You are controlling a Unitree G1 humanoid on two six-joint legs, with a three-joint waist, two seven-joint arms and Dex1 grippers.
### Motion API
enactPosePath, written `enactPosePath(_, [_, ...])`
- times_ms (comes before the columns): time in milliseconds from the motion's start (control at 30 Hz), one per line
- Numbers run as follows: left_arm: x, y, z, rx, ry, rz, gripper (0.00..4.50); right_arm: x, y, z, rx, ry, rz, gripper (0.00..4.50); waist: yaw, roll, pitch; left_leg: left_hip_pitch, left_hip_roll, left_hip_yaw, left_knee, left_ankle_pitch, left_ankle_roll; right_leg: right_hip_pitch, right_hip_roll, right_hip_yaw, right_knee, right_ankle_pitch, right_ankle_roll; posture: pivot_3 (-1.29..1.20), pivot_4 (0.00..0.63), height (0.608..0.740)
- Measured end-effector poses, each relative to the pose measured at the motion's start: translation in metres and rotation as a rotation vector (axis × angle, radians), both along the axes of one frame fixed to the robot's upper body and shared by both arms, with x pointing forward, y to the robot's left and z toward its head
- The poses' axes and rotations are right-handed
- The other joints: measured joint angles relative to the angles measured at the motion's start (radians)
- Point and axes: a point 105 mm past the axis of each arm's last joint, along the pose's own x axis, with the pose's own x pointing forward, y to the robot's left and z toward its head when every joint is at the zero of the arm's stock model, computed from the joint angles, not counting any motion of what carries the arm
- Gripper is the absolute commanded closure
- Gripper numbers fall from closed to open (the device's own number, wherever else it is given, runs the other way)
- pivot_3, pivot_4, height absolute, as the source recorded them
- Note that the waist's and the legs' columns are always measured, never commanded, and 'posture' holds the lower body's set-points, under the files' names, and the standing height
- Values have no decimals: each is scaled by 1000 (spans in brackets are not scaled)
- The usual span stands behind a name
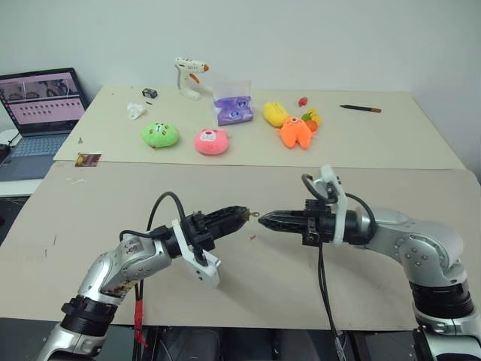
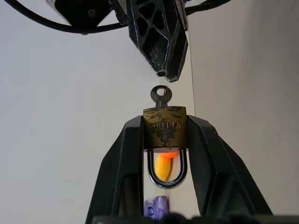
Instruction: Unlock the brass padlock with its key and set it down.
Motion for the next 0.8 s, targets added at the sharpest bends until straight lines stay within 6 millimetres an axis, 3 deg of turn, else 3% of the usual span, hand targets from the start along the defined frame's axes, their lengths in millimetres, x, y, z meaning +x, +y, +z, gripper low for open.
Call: enactPosePath(800, [8,4,-5,-2,34,6,3704,8,5,5,-1,-81,-27,2927,0,0,0,0,0,0,0,0,0,0,0,0,0,0,0,0,150,740])
